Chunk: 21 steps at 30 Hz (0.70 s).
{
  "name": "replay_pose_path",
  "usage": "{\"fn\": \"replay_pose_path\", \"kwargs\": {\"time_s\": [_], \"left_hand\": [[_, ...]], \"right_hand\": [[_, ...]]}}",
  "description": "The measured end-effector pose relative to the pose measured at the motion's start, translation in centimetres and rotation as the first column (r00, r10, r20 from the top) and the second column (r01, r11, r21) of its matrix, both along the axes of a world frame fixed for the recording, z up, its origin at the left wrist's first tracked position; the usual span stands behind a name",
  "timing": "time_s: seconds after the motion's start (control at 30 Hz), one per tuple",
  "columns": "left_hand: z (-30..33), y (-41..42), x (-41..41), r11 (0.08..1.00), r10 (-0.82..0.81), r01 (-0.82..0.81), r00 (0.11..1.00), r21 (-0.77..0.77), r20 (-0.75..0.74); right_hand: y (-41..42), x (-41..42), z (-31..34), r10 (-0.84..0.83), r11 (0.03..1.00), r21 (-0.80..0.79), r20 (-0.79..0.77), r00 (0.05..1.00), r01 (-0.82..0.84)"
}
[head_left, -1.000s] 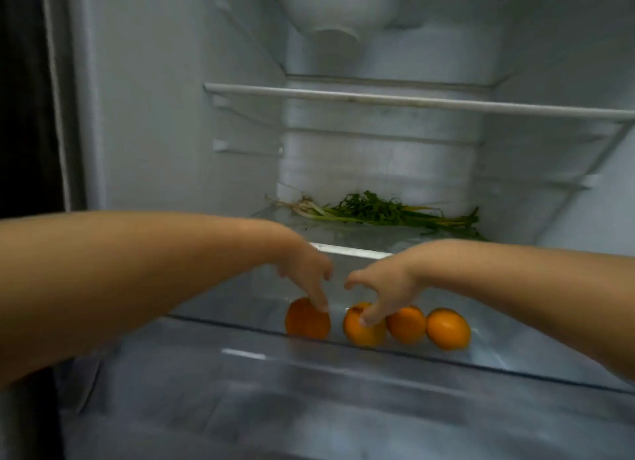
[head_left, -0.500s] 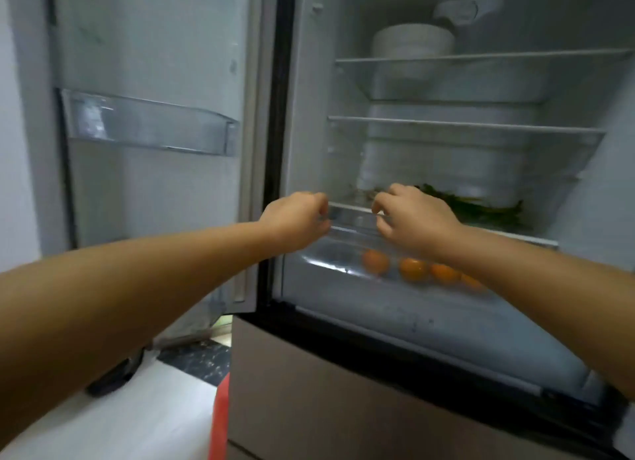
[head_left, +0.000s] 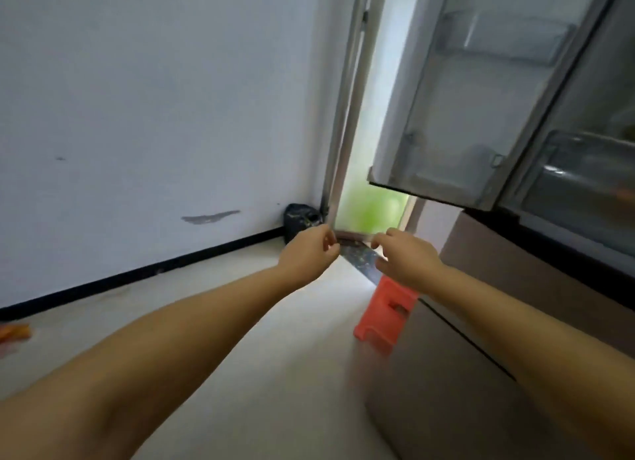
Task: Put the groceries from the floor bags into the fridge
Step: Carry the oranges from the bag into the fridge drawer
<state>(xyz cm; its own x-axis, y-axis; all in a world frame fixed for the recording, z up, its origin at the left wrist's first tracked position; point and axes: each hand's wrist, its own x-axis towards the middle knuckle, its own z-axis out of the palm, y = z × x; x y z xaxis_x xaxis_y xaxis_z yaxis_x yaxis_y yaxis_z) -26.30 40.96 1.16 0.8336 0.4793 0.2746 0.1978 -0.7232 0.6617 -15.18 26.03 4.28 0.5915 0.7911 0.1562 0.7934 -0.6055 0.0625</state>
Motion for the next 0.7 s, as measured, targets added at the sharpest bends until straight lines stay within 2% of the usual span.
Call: {"fn": "replay_pose_path", "kwargs": {"time_s": [0.2, 0.4, 0.57, 0.7], "left_hand": [[-8.6, 14.4, -19.4, 0.961, 0.270, -0.276, 0.929, 0.013, -0.251], [-10.8, 27.9, -39.2, 0.809, 0.563, -0.582, 0.731, 0.077, -0.387], [-12.5, 34.0, -46.8, 0.716, 0.640, -0.697, 0.630, 0.045, -0.440], [-14.4, 39.5, -48.7, 0.700, 0.650, -0.713, 0.612, 0.043, -0.450]], "right_hand": [[18.5, -13.6, -8.6, 0.165, 0.985, -0.002, -0.227, 0.960, -0.170], [34.6, -29.5, -12.8, 0.444, 0.880, -0.025, -0.313, 0.840, -0.475], [44.3, -36.6, -13.8, 0.571, 0.774, -0.084, -0.337, 0.749, -0.628], [52.2, -39.1, -15.7, 0.603, 0.729, -0.109, -0.363, 0.710, -0.675]]}}
